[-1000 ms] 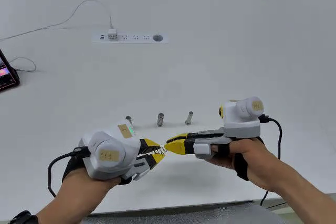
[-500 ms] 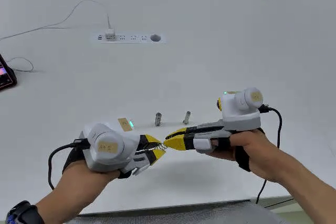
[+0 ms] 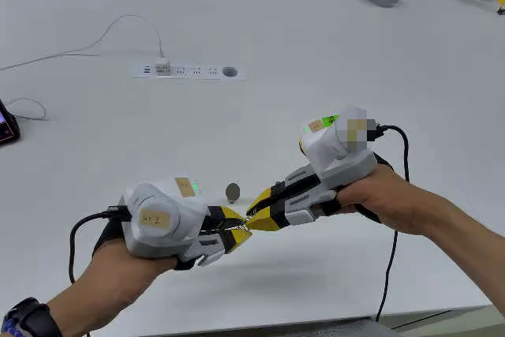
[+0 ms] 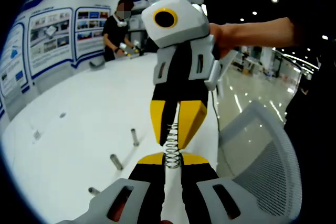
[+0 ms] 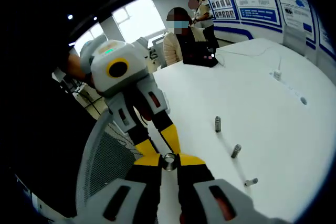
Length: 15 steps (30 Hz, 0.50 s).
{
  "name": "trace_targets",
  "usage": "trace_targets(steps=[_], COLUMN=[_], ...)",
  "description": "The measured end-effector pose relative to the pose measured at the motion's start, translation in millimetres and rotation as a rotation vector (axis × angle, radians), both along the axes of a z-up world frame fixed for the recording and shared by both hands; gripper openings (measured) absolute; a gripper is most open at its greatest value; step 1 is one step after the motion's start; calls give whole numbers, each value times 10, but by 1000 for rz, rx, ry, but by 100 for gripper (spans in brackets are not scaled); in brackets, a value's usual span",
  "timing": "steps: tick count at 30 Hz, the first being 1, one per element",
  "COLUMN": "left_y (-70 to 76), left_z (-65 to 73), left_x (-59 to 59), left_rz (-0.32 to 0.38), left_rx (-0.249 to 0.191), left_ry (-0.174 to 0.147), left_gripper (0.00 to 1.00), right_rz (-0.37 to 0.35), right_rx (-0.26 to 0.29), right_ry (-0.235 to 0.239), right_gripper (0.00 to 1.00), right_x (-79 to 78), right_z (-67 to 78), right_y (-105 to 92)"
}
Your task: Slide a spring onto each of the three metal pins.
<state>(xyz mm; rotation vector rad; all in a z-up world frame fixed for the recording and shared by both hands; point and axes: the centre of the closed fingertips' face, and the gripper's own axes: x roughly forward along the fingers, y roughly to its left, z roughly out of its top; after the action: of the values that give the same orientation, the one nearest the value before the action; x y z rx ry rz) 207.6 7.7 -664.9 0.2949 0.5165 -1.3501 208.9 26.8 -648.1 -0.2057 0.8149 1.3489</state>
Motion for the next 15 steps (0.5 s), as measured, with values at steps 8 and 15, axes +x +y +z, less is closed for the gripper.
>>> trace_targets(steps=[8, 15], left_y=[-4, -18], left_z=[26, 56], left_x=[-26, -66], left_rz=[-20, -50], left_rx=[3, -1], left_ry=[-6, -6], left_gripper=[10, 10], right_rz=[99, 125], right_rx=[-48, -43], right_ry=[-43, -34], right_gripper=[13, 13], right_x=[-62, -100], right_z=[-50, -24], right_y=[-7, -17])
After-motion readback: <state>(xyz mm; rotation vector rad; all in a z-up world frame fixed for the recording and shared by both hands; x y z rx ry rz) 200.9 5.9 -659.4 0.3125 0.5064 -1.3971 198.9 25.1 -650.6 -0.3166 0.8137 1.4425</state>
